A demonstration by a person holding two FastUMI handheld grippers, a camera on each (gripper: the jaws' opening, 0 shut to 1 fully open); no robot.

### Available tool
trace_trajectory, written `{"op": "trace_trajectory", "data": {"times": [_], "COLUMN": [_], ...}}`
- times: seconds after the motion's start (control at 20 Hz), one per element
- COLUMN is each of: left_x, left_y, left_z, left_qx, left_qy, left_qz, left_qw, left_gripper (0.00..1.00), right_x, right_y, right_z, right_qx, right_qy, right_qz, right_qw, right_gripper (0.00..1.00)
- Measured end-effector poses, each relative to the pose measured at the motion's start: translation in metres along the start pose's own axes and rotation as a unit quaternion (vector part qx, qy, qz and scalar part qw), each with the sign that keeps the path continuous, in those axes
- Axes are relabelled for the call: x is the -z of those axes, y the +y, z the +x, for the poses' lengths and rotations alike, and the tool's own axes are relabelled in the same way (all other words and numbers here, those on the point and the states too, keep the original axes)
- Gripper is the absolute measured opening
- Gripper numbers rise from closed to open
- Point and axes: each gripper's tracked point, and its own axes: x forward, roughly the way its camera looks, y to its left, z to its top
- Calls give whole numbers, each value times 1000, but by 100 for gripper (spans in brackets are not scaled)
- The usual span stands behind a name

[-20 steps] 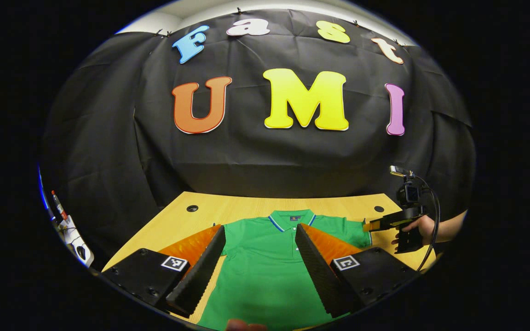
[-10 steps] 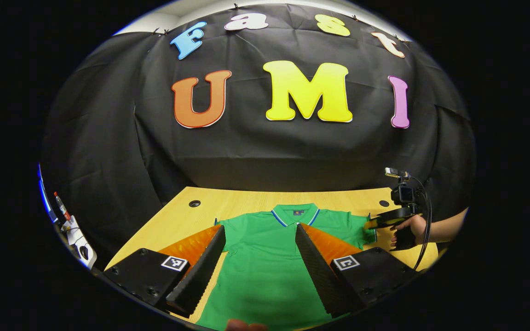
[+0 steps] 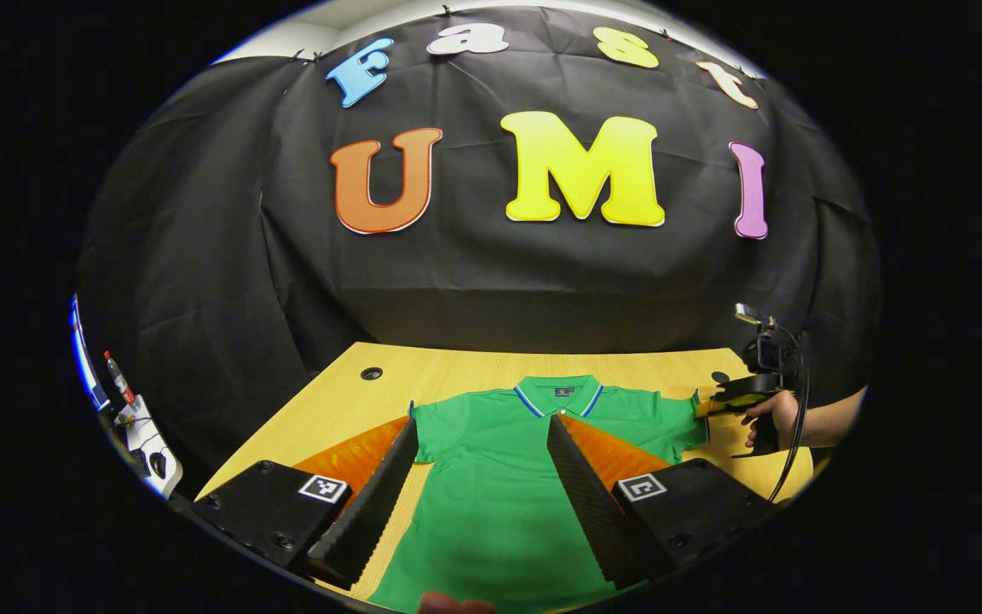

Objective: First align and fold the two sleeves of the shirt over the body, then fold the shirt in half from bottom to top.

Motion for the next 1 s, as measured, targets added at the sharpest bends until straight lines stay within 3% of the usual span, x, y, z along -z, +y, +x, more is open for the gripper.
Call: {"op": "trace_trajectory", "data": {"times": [0.4,0.7,0.75,0.85,1.0], "left_x": [6,11,13,13,17], "left_y": [35,75,80,90,95], "left_z": [-7,-19,-21,-23,-23], "left_qx": [-27,-56,-60,-63,-54], "left_qy": [2,6,7,8,11], "left_qz": [-17,-26,-30,-35,-42], "left_qw": [999,998,998,997,998], "left_gripper": [99,99,99,99,99], "right_x": [-32,-6,-3,-3,-14], "right_y": [86,162,172,187,182], "right_z": [-32,-14,-16,-20,-39], "right_qx": [-53,-83,-95,-106,-91], "right_qy": [-35,-6,-4,-10,-40], "right_qz": [-22,-64,-59,-50,-60], "right_qw": [998,995,994,993,993], "right_gripper": [3,5,8,49,82]}}
